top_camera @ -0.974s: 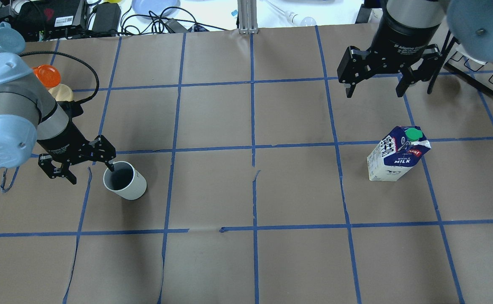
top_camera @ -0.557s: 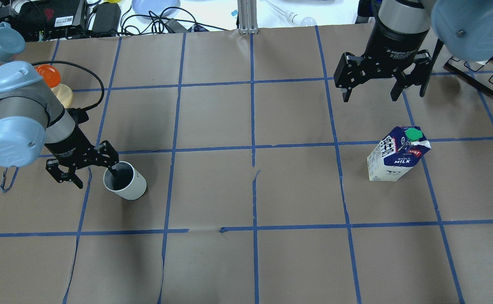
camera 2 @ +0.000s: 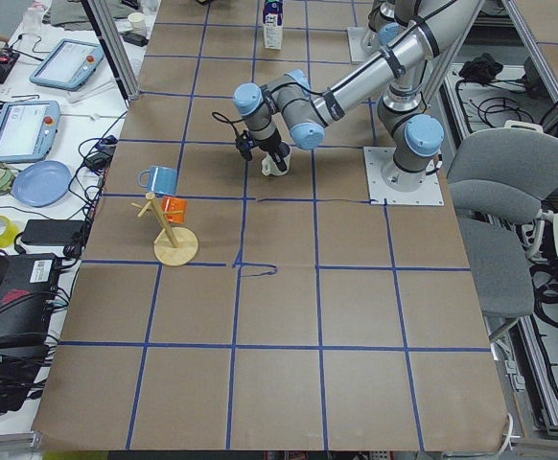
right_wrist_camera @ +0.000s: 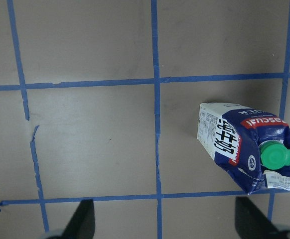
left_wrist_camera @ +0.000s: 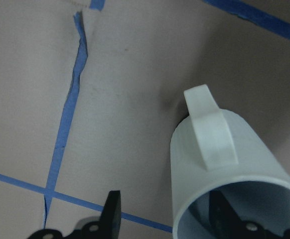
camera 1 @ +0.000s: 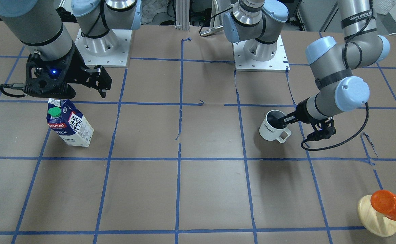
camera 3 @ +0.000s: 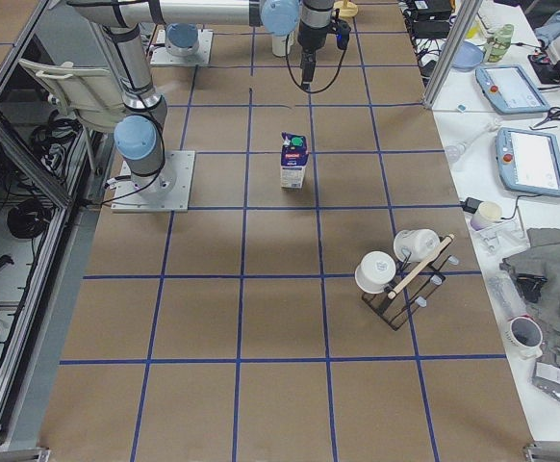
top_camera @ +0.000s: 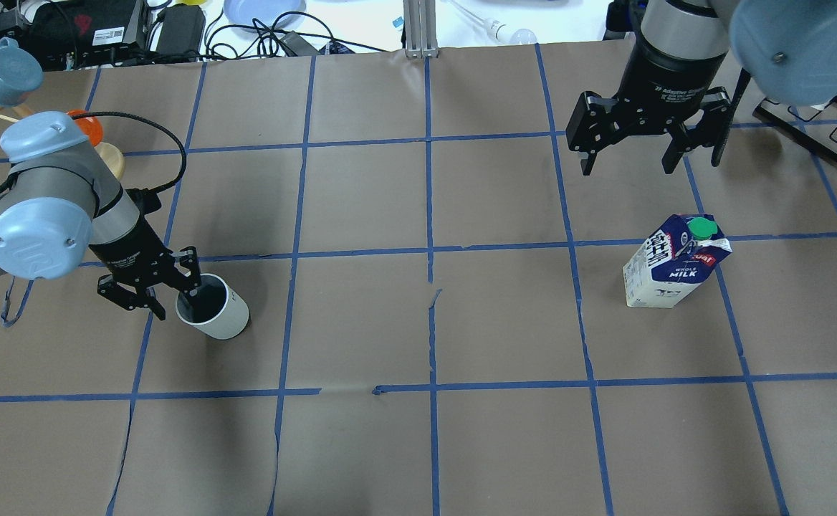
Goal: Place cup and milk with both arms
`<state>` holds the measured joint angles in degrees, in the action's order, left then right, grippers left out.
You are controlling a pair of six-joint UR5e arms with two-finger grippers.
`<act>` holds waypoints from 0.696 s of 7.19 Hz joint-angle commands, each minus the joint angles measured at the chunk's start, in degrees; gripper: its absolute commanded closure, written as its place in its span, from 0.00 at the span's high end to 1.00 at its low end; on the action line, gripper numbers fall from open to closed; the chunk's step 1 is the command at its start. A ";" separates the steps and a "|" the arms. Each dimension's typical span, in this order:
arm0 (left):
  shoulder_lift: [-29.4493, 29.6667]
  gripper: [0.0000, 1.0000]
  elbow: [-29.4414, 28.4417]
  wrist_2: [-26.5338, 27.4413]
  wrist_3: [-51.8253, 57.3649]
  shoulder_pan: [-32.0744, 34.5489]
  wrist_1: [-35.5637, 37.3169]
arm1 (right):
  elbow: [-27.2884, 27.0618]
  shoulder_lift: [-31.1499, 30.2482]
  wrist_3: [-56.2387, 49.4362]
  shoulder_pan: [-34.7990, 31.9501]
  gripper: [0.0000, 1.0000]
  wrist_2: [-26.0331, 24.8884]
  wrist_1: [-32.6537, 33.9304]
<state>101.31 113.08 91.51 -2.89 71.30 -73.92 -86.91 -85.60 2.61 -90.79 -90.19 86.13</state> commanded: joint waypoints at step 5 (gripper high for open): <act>-0.68 0.00 -14.51 -4.93 -7.62 5.66 -9.29 | -0.28 -0.01 -2.68 1.49 1.00 -0.86 -0.09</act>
<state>100.69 103.41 86.78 -6.30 74.07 -80.04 -87.03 -85.61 1.63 -90.06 -90.70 86.08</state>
